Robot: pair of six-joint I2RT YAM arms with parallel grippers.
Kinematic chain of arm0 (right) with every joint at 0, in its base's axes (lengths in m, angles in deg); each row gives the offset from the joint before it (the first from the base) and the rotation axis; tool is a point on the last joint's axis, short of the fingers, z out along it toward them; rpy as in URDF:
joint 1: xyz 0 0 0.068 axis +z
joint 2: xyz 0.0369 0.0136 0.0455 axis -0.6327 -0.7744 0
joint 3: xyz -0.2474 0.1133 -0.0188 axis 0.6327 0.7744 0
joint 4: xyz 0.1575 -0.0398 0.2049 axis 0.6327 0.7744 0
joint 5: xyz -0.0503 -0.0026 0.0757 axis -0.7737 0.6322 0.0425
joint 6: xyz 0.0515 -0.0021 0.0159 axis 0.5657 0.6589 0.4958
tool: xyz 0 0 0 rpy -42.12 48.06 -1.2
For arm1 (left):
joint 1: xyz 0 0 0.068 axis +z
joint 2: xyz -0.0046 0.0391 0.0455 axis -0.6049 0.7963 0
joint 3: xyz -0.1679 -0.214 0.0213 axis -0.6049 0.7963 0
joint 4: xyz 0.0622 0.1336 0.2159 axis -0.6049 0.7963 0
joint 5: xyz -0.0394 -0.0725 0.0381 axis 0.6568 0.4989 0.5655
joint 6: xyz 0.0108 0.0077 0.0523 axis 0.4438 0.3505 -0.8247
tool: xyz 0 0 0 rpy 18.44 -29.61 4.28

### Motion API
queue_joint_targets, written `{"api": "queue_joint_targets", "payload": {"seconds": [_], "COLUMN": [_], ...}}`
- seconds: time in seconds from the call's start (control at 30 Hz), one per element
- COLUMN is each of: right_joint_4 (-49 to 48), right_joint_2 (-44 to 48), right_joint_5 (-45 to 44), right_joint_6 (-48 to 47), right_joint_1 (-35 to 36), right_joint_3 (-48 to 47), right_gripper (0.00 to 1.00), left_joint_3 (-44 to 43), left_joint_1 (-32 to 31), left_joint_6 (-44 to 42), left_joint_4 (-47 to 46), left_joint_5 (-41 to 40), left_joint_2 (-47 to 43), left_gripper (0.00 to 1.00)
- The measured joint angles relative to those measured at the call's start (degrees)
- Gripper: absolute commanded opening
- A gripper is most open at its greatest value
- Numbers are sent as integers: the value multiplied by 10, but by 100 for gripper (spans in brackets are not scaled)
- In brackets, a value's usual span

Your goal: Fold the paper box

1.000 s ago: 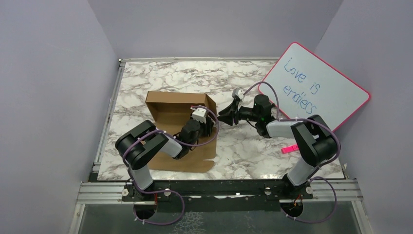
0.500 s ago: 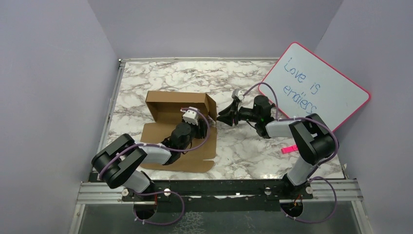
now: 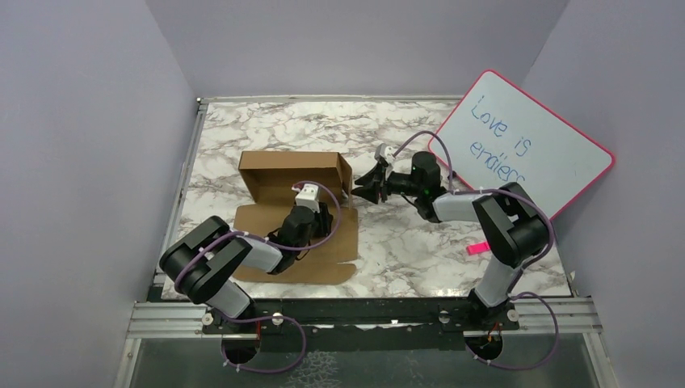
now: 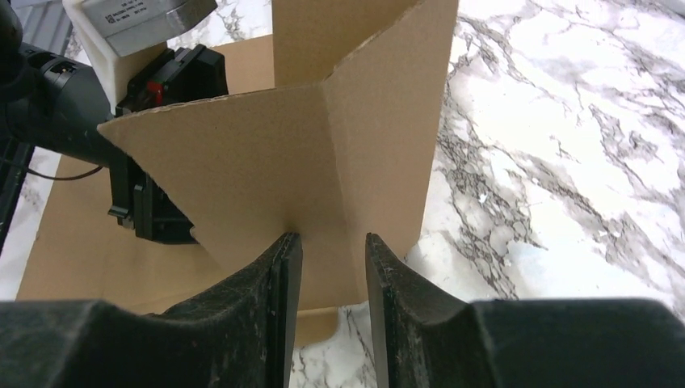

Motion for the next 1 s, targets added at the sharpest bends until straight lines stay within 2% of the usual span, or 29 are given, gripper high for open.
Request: {"api": "queue_joint_targets", "payload": {"seconds": [0.27,0.57,1.0], "right_joint_4": [3,-58,-97], "right_joint_2": [-19,-39,-64], "right_joint_5": [-37,-115,-132], "right_joint_6": [-10,0,3], "right_joint_1": [28,58,58], "right_joint_3": [-21,-13,-6], "right_gripper": [44,44,44], "left_joint_3": [-8,-9,13], "left_joint_1": [2,-15,-21], "left_joint_6": [21,38,54], "left_joint_4": [-29,-38,47], "left_joint_5": [30,42,89], "left_joint_2": [26,35,-63], "left_gripper": [43,43,49]}}
